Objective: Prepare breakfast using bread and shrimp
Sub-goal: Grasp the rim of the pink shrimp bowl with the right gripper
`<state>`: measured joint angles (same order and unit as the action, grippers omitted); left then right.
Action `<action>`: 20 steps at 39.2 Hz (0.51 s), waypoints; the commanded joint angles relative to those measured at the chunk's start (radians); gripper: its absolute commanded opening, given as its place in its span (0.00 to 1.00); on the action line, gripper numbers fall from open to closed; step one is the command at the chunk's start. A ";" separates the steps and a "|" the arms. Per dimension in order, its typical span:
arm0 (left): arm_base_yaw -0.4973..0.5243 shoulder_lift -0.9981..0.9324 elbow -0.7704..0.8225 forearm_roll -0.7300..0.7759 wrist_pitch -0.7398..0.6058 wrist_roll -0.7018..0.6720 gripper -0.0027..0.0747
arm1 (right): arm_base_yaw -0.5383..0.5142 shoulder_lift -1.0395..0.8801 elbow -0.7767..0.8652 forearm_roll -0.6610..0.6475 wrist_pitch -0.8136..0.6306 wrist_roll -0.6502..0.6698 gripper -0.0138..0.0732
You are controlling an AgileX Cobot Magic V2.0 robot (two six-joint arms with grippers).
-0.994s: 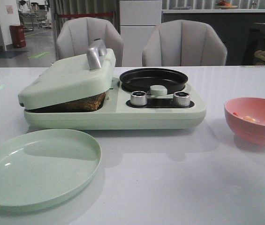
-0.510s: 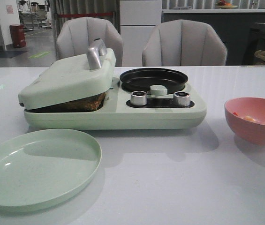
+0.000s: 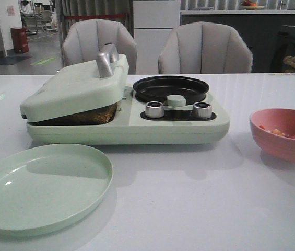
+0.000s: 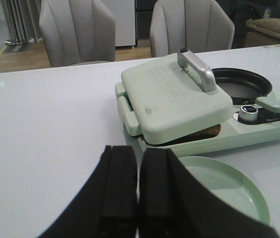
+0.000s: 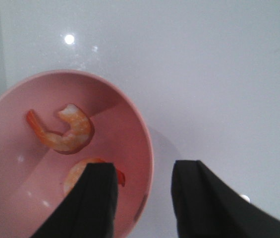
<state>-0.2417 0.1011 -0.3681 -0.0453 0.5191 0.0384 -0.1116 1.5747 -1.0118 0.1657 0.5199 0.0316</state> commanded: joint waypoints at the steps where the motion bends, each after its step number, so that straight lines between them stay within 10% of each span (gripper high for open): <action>1: -0.008 0.013 -0.025 -0.010 -0.081 -0.011 0.18 | -0.005 0.033 -0.066 0.015 -0.017 -0.037 0.59; 20: -0.008 0.013 -0.025 -0.010 -0.081 -0.011 0.18 | -0.005 0.228 -0.176 0.017 -0.010 -0.047 0.59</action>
<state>-0.2417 0.1011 -0.3681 -0.0453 0.5191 0.0384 -0.1116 1.8214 -1.1473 0.1795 0.5462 0.0000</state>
